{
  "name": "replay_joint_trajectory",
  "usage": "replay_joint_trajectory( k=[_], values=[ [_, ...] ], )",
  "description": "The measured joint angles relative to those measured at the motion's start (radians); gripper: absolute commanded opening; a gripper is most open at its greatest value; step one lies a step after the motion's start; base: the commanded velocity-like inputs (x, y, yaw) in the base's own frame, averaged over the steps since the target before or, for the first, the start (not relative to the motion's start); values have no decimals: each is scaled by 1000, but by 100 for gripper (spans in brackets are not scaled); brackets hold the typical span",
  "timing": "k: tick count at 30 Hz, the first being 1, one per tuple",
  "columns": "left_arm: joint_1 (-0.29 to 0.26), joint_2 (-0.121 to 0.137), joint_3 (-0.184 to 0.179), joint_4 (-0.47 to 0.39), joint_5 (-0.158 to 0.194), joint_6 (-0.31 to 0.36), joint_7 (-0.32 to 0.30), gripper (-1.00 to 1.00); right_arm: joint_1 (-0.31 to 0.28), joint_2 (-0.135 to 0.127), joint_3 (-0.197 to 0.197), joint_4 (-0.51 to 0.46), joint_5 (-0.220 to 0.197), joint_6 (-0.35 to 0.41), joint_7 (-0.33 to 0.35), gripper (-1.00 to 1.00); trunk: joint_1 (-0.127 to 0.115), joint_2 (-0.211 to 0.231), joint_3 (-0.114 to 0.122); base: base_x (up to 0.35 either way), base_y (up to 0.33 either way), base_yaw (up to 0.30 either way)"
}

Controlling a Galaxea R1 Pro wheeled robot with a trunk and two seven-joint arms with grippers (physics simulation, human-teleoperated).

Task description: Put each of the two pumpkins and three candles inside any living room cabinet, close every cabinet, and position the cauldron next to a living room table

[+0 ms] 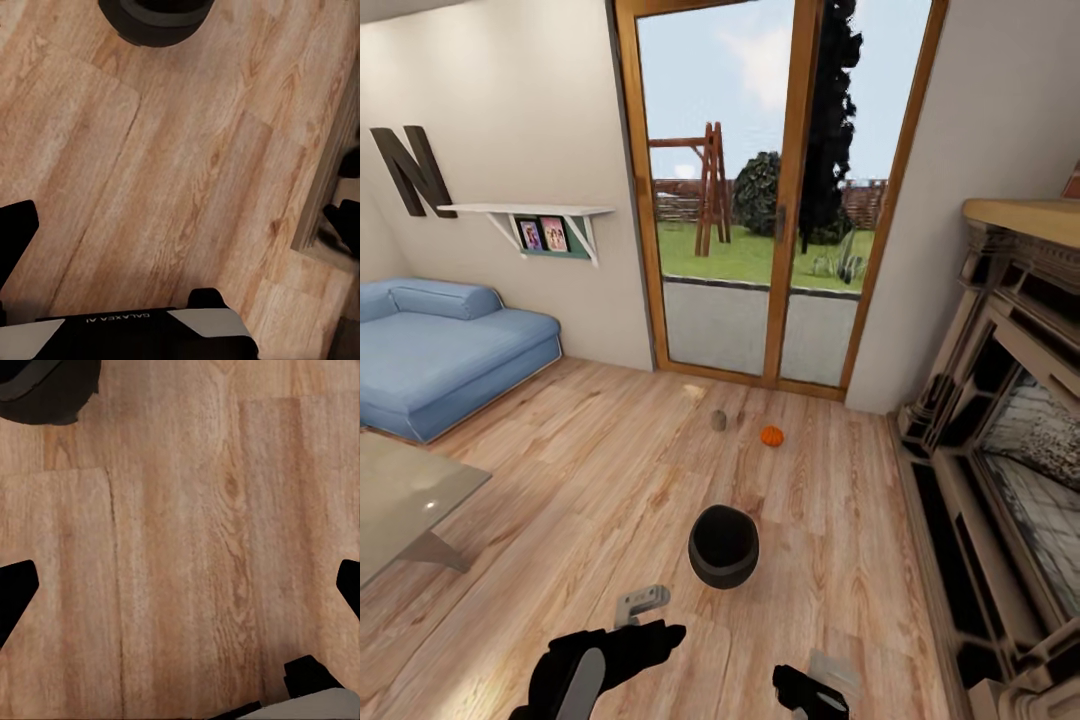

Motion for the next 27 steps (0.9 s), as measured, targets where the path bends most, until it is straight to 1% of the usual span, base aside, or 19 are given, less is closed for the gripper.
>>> replay_joint_trajectory(
  k=[1, 2, 3, 5, 7, 11, 20, 24, 27],
  values=[
    [0, 1, 0, -1, 0, 0, 0, 100, 1, -1, 0, -28, -3, 15, 1, 100, -4, 7, 3, 0, 0, 0],
    [0, 2, 0, -3, 0, 0, 0, 100, 14, -4, 1, -110, -7, 67, 0, 100, -8, 14, 6, 0, 0, 0],
    [0, 3, 0, -3, 0, 1, 0, 100, 33, -8, 1, -159, -8, 97, -1, 100, -12, 21, 9, 0, 0, 0],
    [0, 4, 0, -4, 0, 1, 0, 100, 90, -16, 0, -249, -9, 138, -3, 100, -19, 35, 16, 0, 0, 0],
    [0, 4, 0, -4, 0, 1, 0, 100, 114, -19, -1, -289, -8, 152, -3, 100, -27, 49, 22, 0, 0, 0],
    [0, 5, 0, -4, -1, 1, 0, 100, 128, -21, -1, -312, -2, 156, -3, 100, -42, 77, 34, 0, 0, 0],
    [0, 5, -3, -4, -1, 0, 0, 100, 131, -22, -1, -304, -4, 152, -2, 100, -77, 140, 63, 0, 0, 0],
    [0, 4, -5, -4, -2, -1, 2, 100, 131, -30, -1, -299, -5, 150, -2, 100, -92, 168, 75, 0, 0, 0],
    [0, 4, -5, -4, -2, -1, 15, 100, 131, -37, 0, -297, -5, 149, -2, 100, -104, 189, 85, 0, 0, 0]
  ],
)
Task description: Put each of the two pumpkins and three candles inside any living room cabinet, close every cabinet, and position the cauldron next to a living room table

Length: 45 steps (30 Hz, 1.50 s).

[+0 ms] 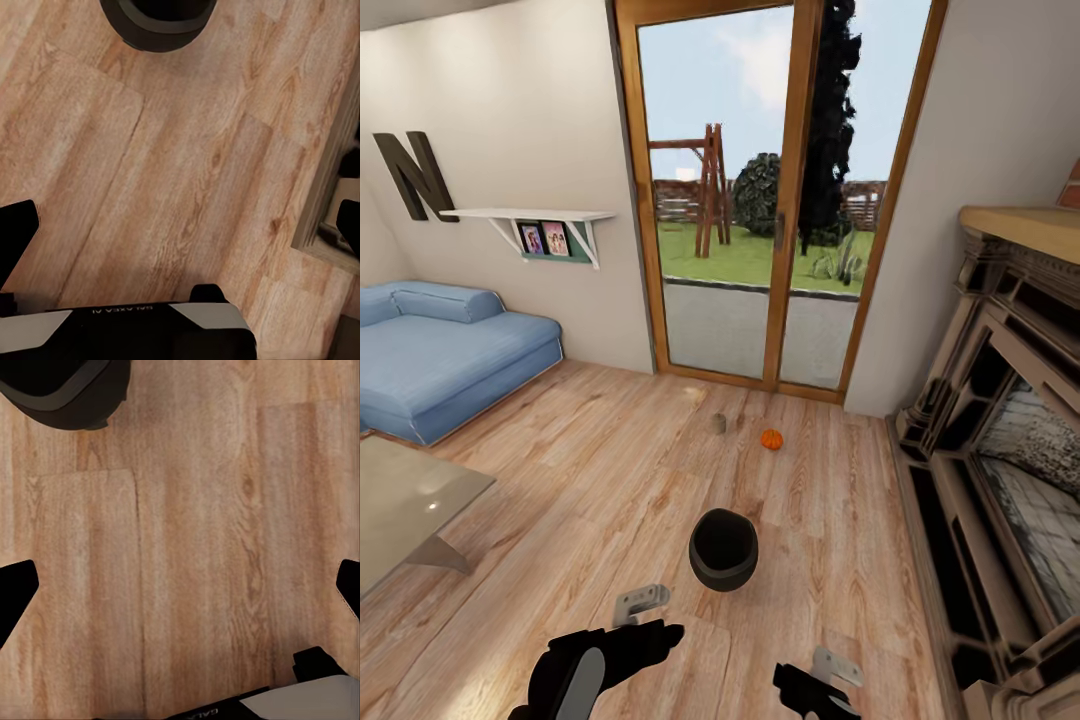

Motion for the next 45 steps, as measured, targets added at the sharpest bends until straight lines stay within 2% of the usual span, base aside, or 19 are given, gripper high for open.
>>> replay_joint_trajectory(
  k=[7, 23, 26, 29, 31, 33, 36, 37, 40, 45],
  values=[
    [0, -1, -8, 8, 0, -8, 53, 100, 0, -2, 1, 11, 2, 0, 1, 100, -27, 49, 22, 0, 0, 0],
    [0, -2, -9, 18, 2, -6, 68, 100, 0, 7, 5, 22, 5, 3, -2, 100, -88, 161, 72, 0, 0, 0],
    [-1, -5, -4, 21, 1, 0, 109, 100, -8, 12, 9, 9, 6, 24, -4, 100, -100, 182, 82, 0, 0, 0],
    [-25, -7, -3, 35, 4, 1, 226, 100, -74, 10, 5, -3, 6, 142, -16, 100, -111, 203, 91, 0, 0, 0],
    [-66, -7, -3, 91, 6, -3, 294, 100, -128, 8, 1, -6, 3, 211, -33, 100, -119, 217, 98, 0, 0, 0],
    [-122, -7, -2, 191, 5, -11, 336, 100, -176, 7, -1, -5, -1, 253, -55, 100, -127, 232, 104, 0, 0, 0],
    [-231, -10, -1, 399, 2, -43, 361, 100, -219, 5, -2, -2, -6, 281, -75, 100, -138, 253, 113, 0, 0, 0],
    [-259, -12, -1, 444, 1, -56, 364, 100, -226, 4, -2, 0, -6, 284, -77, 100, -142, 260, 116, 0, 0, 0],
    [-303, -9, 0, 504, 1, -75, 370, 100, -241, 3, -2, 1, -6, 292, -80, 100, -154, 281, 126, 0, 0, 0],
    [-318, -9, -1, 532, 3, -99, 372, 100, -246, 0, -3, 1, -4, 345, -81, 100, -161, 295, 132, 0, 0, 0]
  ],
)
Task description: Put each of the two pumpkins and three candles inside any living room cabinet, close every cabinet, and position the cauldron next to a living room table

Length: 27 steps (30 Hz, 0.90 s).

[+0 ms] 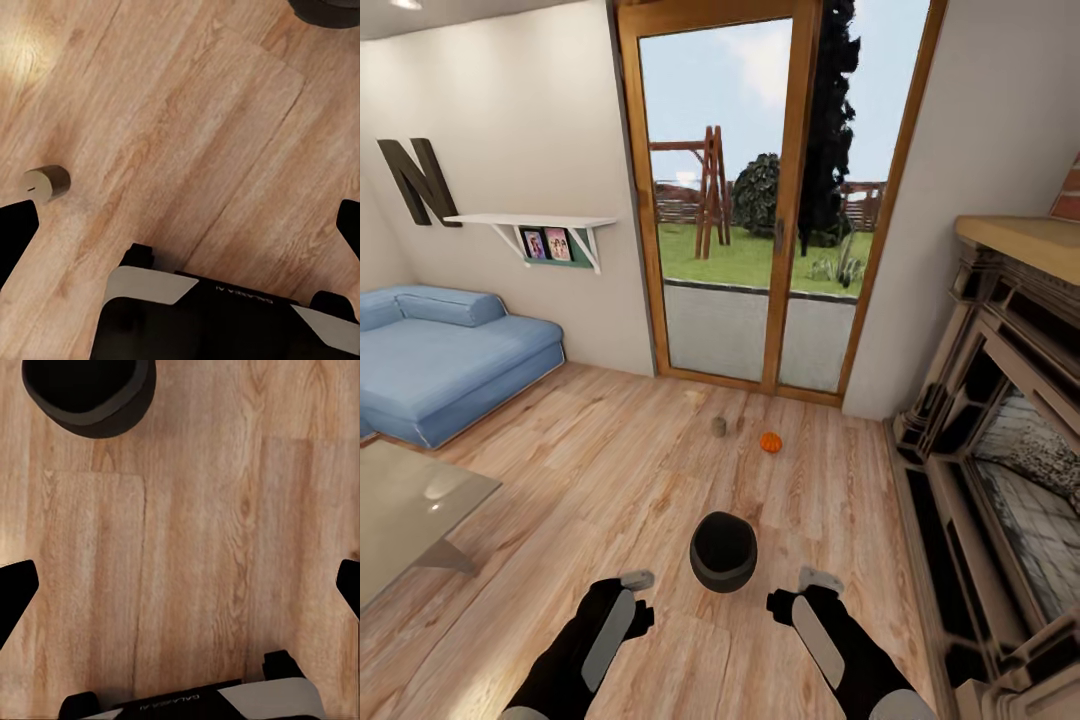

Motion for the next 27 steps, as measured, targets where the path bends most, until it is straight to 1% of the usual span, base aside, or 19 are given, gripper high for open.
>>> replay_joint_trajectory(
  k=[3, 6, 12, 18, 25, 27],
  values=[
    [-1, -1, -7, 3, -1, -7, -1, 100, -1, 2, -1, -1, 4, 14, -1, 100, 0, 0, 0, 11, 0, 0],
    [-1, -1, -8, 3, -1, -9, -2, 100, -1, 0, 0, -4, 5, 17, 0, 100, 0, 0, 0, 205, 0, 0],
    [-1, -1, -9, 3, -1, -9, -3, 100, 1, 0, 5, -9, 11, 16, 2, 100, -1, 0, 0, 325, -24, 0],
    [-1, -2, -8, 3, 0, -8, -1, 100, 1, 1, 7, -9, 11, 16, 1, 100, -1, 0, 0, 329, -135, 0],
    [-1, -6, -6, 3, -1, -9, 0, 100, 1, 9, 11, -9, 10, 16, 3, 100, -1, 0, 0, 344, -25, 0],
    [-1, -5, -7, 3, -3, -9, 1, 100, 1, 2, 8, -8, 8, 23, 5, 100, -1, 0, 0, 350, 0, 0]
  ],
)
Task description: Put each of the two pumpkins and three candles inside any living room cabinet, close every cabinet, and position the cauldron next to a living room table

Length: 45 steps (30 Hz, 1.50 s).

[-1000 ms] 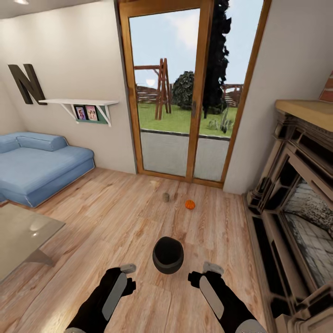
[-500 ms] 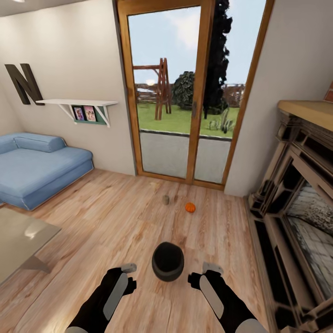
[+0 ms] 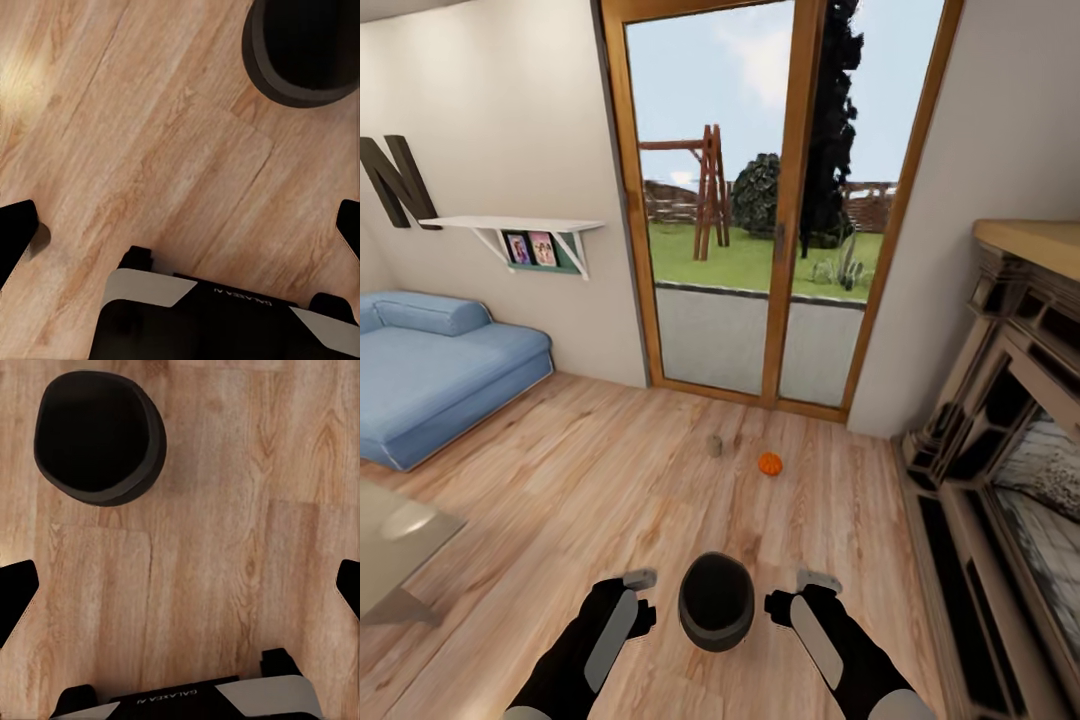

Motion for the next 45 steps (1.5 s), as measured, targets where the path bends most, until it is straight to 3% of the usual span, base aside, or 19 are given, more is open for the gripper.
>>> replay_joint_trajectory(
  k=[16, 22, 29, 45],
  values=[
    [0, 0, 0, 0, 0, -19, -1, 100, 0, 7, 5, 0, 0, -1, 4, 100, 0, 0, 0, 349, 0, 0],
    [0, -2, 0, 0, 1, -29, -1, 100, 0, 14, 4, 11, -4, 4, 6, 100, 1, 0, 0, 94, 0, 0],
    [0, -3, -48, 0, 2, -90, 0, 100, 0, 26, 4, 20, -3, 5, 7, 100, 1, 0, 0, 4, 0, 0],
    [0, -3, -49, 2, 6, -100, -2, 100, 0, 26, 6, 19, 0, 2, 9, 100, 62, -112, -50, 0, 0, 0]
  ],
)
